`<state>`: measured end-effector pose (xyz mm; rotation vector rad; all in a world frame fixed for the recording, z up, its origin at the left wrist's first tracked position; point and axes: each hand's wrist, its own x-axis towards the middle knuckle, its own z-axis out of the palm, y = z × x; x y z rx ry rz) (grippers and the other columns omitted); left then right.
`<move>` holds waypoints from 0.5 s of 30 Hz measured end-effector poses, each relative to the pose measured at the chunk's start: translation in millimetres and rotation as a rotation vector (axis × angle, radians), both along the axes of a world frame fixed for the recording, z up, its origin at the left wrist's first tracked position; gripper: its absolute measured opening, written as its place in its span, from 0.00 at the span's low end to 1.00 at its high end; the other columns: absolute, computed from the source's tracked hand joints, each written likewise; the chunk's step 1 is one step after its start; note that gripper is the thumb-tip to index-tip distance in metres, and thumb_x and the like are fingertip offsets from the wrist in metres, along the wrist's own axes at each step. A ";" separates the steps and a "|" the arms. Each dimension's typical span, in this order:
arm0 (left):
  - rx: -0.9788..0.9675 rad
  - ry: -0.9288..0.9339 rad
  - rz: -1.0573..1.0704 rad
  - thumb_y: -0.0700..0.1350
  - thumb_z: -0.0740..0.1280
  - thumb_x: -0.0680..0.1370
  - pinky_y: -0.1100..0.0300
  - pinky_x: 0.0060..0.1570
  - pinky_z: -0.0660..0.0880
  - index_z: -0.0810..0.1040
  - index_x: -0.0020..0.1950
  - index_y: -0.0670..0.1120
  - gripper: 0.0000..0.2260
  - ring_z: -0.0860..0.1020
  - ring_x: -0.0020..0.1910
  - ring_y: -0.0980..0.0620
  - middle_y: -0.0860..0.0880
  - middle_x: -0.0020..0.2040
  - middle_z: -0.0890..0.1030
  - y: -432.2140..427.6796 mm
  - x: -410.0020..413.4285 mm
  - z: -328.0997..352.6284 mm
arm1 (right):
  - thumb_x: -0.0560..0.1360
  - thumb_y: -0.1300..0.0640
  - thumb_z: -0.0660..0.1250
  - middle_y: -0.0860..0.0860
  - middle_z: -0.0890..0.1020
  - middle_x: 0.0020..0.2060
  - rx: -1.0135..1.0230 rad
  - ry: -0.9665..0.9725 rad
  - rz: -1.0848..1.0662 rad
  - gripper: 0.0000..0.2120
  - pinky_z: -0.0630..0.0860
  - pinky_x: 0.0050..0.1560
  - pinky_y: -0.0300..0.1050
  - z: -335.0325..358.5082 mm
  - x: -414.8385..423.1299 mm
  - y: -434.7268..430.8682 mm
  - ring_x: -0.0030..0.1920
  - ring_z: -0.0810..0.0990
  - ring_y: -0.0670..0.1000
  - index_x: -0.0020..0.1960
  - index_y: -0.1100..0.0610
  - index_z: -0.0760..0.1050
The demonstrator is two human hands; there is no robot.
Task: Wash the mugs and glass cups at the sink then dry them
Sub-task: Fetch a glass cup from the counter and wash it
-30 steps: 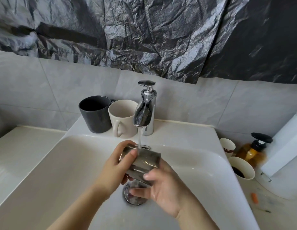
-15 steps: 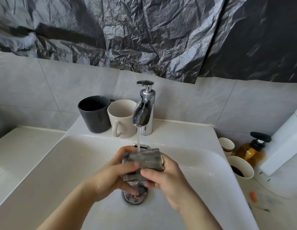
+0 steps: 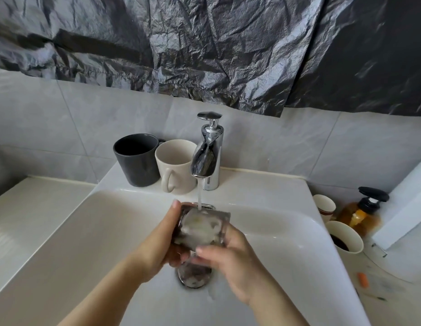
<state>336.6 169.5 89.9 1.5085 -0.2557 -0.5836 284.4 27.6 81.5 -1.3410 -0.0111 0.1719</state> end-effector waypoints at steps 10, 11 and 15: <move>0.143 -0.499 -0.023 0.60 0.65 0.66 0.69 0.36 0.72 0.69 0.60 0.60 0.23 0.77 0.39 0.62 0.64 0.47 0.78 5.4 4.2 -5.0 | 0.63 0.68 0.66 0.57 0.84 0.39 0.474 0.126 0.120 0.14 0.77 0.27 0.40 11.2 -3.5 -11.4 0.35 0.83 0.52 0.44 0.57 0.85; 0.072 -0.292 -0.064 0.59 0.67 0.65 0.66 0.30 0.70 0.70 0.60 0.59 0.24 0.75 0.33 0.59 0.59 0.42 0.80 3.4 2.7 -1.3 | 0.63 0.66 0.65 0.57 0.84 0.41 0.385 0.100 0.099 0.15 0.78 0.30 0.41 9.2 -3.6 -10.5 0.37 0.83 0.53 0.44 0.56 0.85; 0.004 0.094 0.073 0.56 0.72 0.68 0.65 0.23 0.61 0.74 0.53 0.50 0.18 0.69 0.23 0.54 0.51 0.30 0.76 -4.3 1.5 -0.9 | 0.63 0.64 0.67 0.58 0.84 0.45 -0.127 0.002 0.036 0.16 0.79 0.49 0.46 2.5 -0.8 4.8 0.45 0.83 0.53 0.50 0.56 0.81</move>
